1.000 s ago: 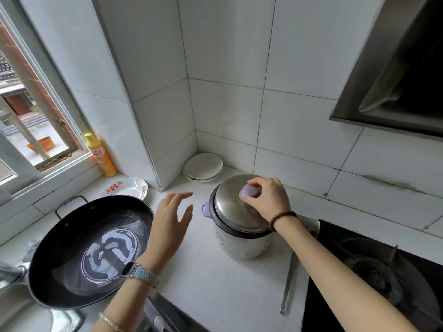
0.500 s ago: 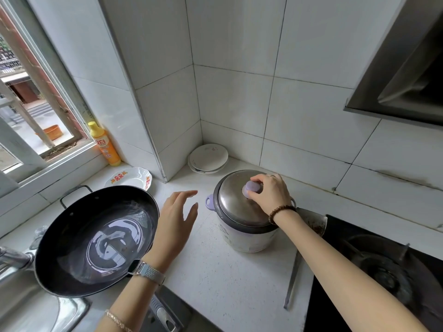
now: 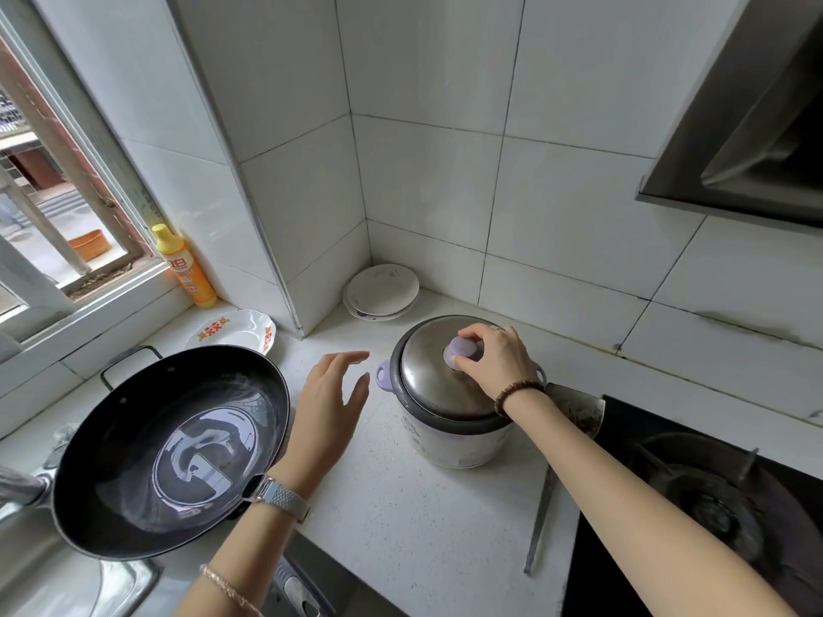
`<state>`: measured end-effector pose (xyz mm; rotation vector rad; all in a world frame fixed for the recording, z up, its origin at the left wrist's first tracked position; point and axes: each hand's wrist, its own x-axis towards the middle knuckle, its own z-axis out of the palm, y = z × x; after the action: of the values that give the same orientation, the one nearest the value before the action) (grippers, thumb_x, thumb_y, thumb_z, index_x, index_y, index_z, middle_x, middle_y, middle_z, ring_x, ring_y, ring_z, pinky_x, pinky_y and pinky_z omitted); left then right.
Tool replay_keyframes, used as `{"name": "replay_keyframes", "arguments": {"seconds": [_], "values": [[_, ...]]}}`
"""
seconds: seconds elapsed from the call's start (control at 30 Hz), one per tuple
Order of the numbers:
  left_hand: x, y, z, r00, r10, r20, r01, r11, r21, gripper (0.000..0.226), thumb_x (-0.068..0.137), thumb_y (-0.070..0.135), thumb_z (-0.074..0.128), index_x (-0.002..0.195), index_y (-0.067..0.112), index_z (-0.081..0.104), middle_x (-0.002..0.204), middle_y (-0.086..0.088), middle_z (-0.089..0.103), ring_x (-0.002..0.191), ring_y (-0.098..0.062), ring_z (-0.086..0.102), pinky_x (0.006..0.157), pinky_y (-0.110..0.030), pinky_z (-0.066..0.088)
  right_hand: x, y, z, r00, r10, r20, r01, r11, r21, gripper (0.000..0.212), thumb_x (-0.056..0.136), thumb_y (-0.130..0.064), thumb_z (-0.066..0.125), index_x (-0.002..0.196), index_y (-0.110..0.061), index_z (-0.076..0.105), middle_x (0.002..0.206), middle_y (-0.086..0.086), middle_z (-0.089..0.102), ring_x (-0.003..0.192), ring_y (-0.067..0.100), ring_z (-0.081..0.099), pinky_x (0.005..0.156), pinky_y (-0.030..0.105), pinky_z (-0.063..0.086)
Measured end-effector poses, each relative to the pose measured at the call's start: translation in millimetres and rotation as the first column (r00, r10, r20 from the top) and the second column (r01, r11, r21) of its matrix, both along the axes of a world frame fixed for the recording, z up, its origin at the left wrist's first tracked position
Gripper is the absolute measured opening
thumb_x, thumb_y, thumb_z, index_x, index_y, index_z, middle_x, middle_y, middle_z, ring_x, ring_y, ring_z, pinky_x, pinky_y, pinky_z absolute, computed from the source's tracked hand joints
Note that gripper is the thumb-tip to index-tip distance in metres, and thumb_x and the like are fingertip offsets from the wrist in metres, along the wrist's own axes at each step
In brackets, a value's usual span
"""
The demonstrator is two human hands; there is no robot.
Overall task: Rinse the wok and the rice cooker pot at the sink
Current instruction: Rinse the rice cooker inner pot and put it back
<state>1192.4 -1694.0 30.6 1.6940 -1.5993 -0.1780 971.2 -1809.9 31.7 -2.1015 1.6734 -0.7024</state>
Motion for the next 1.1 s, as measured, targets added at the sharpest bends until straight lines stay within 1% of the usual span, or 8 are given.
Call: {"name": "replay_keyframes", "arguments": {"seconds": [0.13, 0.3, 0.43, 0.6, 0.77, 0.87, 0.93, 1.1], "values": [[-2, -13, -8, 0.999, 0.001, -0.054, 0.002, 0.999, 0.041, 0.025, 0.092, 0.012, 0.062, 0.117, 0.012, 0.064, 0.111, 0.0, 0.063, 0.103, -0.01, 0.056, 0.091, -0.023, 0.04, -8, -3, -2, 0.997, 0.004, 0.077, -0.007, 0.999, 0.037, 0.039, 0.081, -0.037, 0.068, 0.118, -0.027, 0.062, 0.111, -0.008, 0.065, 0.109, 0.014, 0.049, 0.089, 0.031, 0.044], [5, -41, -34, 0.987, 0.088, -0.137, -0.056, 0.974, 0.22, 0.022, 0.095, 0.016, 0.056, 0.116, 0.013, 0.064, 0.113, -0.006, 0.063, 0.101, -0.019, 0.062, 0.084, -0.028, 0.045, -41, -16, -7, 0.957, -0.143, 0.252, 0.148, 0.989, -0.002, 0.021, 0.087, -0.03, 0.066, 0.104, -0.018, 0.067, 0.103, -0.003, 0.068, 0.105, 0.018, 0.058, 0.09, 0.03, 0.046], [6, -60, -52, 0.973, 0.174, -0.152, -0.121, 0.945, 0.305, 0.023, 0.097, 0.013, 0.052, 0.115, 0.007, 0.064, 0.113, -0.011, 0.065, 0.088, -0.016, 0.059, 0.079, -0.025, 0.042, -74, -22, -21, 0.921, -0.297, 0.251, 0.285, 0.955, 0.084, 0.016, 0.089, -0.017, 0.063, 0.102, -0.009, 0.067, 0.101, 0.007, 0.069, 0.096, 0.023, 0.064, 0.089, 0.035, 0.05], [7, -82, -73, 0.937, 0.284, -0.203, -0.187, 0.899, 0.395, 0.023, 0.098, 0.02, 0.05, 0.11, 0.006, 0.064, 0.107, -0.01, 0.069, 0.097, -0.028, 0.065, 0.082, -0.032, 0.048, -88, -24, -47, 0.891, -0.4, 0.215, 0.352, 0.907, 0.23, 0.022, 0.091, -0.019, 0.062, 0.108, -0.006, 0.064, 0.103, 0.01, 0.068, 0.094, 0.023, 0.064, 0.084, 0.03, 0.049], [-1, -92, -81, 0.904, 0.3, -0.303, -0.139, 0.879, 0.455, 0.023, 0.1, 0.028, 0.048, 0.098, 0.009, 0.061, 0.074, -0.007, 0.07, 0.064, -0.021, 0.068, 0.071, -0.042, 0.058, -87, -27, -60, 0.887, -0.443, 0.133, 0.378, 0.86, 0.343, 0.03, 0.096, -0.031, 0.055, 0.112, -0.008, 0.064, 0.108, 0.006, 0.069, 0.103, 0.024, 0.063, 0.08, 0.024, 0.043], [-4, -94, -85, 0.905, 0.29, -0.31, -0.122, 0.878, 0.463, 0.026, 0.101, 0.028, 0.046, 0.094, 0.009, 0.062, 0.069, -0.007, 0.068, 0.056, -0.019, 0.066, 0.058, -0.034, 0.057, -86, -29, -63, 0.905, -0.419, 0.077, 0.361, 0.851, 0.381, 0.034, 0.101, -0.033, 0.044, 0.108, -0.005, 0.063, 0.092, 0.006, 0.064, 0.07, 0.014, 0.06, 0.051, 0.004, 0.04], [-4, -93, -88, 0.91, 0.278, -0.308, -0.112, 0.879, 0.463, 0.032, 0.103, 0.029, 0.042, 0.087, 0.009, 0.062, 0.066, -0.005, 0.067, 0.053, -0.018, 0.063, 0.052, -0.029, 0.052, -84, -30, -64, 0.917, -0.396, 0.041, 0.346, 0.845, 0.408, 0.042, 0.104, -0.034, 0.035, 0.103, -0.002, 0.062, 0.078, 0.004, 0.059, 0.052, 0.005, 0.05, 0.034, 0.005, 0.03], [-8, -90, -89, 0.932, 0.224, -0.287, -0.075, 0.889, 0.451, 0.046, 0.104, 0.033, 0.037, 0.066, 0.014, 0.054, 0.058, -0.003, 0.065, 0.047, -0.015, 0.057, 0.054, -0.024, 0.044, -79, -32, -70, 0.918, -0.396, 0.013, 0.351, 0.827, 0.44, 0.053, 0.105, -0.037, 0.026, 0.103, 0.002, 0.063, 0.071, 0.005, 0.06, 0.049, 0.008, 0.051, 0.039, 0.016, 0.033]]}}
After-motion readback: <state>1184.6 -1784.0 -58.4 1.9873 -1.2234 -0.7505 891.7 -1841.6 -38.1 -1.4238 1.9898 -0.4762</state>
